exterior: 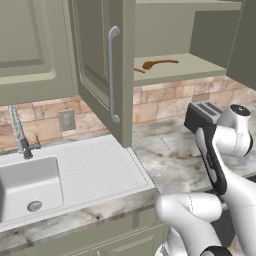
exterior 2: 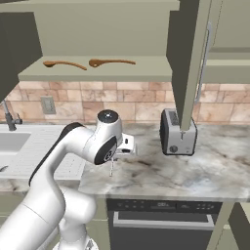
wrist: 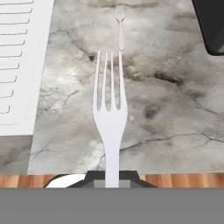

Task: Organize the utensils by type. Pick up the wooden spoons from the counter and place them in the open cabinet. Then pick up the metallic utensils from the counter and place them in the open drawer.

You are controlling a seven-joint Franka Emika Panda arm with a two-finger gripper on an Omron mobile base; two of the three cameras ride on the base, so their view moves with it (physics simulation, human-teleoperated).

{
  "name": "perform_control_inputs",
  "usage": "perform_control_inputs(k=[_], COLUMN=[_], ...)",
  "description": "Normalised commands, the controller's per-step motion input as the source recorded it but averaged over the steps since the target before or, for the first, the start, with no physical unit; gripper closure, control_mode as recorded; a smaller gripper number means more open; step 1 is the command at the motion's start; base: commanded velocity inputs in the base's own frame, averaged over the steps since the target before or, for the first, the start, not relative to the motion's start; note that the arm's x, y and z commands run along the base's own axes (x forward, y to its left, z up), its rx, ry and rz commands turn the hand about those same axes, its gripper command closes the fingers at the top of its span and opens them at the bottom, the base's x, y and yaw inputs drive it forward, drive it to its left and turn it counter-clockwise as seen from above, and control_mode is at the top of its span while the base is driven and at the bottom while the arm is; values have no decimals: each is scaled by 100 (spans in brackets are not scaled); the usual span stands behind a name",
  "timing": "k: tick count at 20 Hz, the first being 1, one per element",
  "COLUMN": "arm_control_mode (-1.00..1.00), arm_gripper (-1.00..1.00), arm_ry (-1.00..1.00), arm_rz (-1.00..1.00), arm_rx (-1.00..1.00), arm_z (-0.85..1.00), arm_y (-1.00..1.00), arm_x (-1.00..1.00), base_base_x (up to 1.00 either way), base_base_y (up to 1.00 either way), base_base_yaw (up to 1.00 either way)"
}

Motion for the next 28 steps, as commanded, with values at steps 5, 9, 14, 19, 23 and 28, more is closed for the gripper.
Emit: perform_control_inputs(k=[5, 9, 14, 19, 23, 28], arm_control_mode=[100, 100, 100, 100, 100, 100], arm_gripper=[100, 100, 100, 100, 100, 100], arm_ry=[0, 0, 0, 0, 0, 0], arm_rz=[0, 0, 0, 0, 0, 0], arm_rx=[0, 0, 0, 0, 0, 0], arm_z=[0, 0, 0, 0, 0, 0], arm_y=[0, 0, 0, 0, 0, 0], arm_x=[0, 0, 0, 0, 0, 0], base_base_x=[-44, -54, -45, -38, -14, 9], base_base_y=[-7, -9, 0, 0, -2, 16], base_base_yaw=[-9, -43, -61, -68, -74, -63])
